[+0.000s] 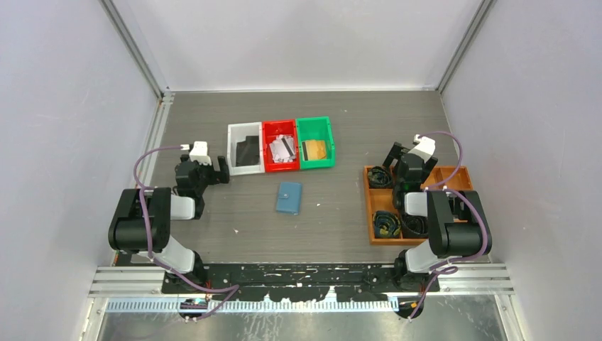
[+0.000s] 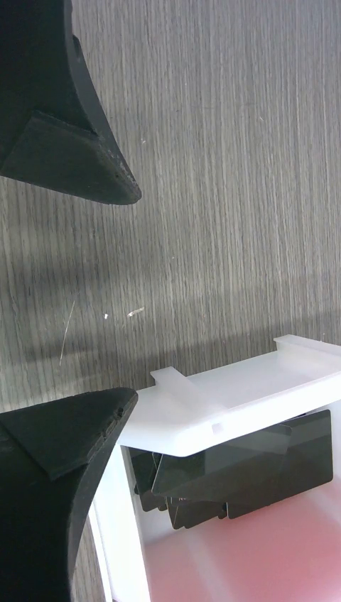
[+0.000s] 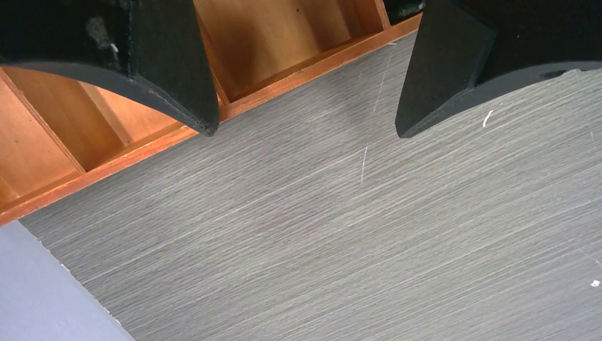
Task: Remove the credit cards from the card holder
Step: Pick up the card holder from the center of the board.
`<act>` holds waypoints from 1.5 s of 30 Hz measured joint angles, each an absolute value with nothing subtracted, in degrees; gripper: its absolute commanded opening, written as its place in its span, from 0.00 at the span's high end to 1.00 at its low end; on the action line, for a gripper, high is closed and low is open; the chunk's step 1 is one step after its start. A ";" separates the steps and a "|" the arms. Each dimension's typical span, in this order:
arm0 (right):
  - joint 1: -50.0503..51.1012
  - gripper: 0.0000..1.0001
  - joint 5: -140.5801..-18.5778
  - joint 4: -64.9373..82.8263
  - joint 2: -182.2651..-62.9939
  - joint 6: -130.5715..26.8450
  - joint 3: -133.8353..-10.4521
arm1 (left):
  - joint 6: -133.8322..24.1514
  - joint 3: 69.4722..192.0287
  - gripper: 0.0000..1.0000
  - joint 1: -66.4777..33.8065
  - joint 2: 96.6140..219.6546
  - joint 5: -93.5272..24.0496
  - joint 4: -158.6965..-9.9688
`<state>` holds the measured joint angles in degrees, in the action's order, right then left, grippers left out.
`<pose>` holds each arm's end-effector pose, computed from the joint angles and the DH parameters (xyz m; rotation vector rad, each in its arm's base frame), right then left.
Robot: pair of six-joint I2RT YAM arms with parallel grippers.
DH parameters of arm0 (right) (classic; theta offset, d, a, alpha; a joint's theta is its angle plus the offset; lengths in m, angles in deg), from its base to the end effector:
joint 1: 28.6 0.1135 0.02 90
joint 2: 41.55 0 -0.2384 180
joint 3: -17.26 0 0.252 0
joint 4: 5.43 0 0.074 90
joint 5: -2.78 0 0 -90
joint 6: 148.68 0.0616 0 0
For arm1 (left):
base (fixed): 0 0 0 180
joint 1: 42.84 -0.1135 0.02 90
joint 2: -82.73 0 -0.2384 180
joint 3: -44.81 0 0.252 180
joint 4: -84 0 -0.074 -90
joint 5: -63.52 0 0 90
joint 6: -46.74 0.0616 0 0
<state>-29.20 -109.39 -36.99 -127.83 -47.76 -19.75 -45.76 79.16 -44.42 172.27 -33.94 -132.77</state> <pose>0.2935 -0.0263 0.1206 0.4477 1.8086 -0.2387 0.2902 0.0000 0.1023 0.0215 1.8916 -0.1341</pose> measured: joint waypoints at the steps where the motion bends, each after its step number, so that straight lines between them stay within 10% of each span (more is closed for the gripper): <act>1: -29.20 0.01 -109.37 -36.99 -127.83 -47.76 -19.75 | -45.76 79.16 0.00 -44.42 172.27 -33.92 -132.77; 22: -28.77 0.01 -114.22 -18.24 -124.88 -45.79 -28.50 | -45.89 80.14 0.00 -44.55 169.97 -32.91 -127.75; 39: -30.86 0.00 -99.23 13.91 -104.07 -17.36 -41.63 | -37.39 110.13 0.00 -47.85 145.53 -44.26 -63.84; 45: -10.76 0.01 -100.04 24.53 -106.34 -18.38 -47.10 | -37.24 116.71 0.00 -48.03 146.34 -46.09 -49.74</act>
<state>-10.76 -100.04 24.53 -106.34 -18.38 -47.10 -37.24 116.71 -48.03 146.34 -46.09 -49.74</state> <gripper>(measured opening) 0.995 0.995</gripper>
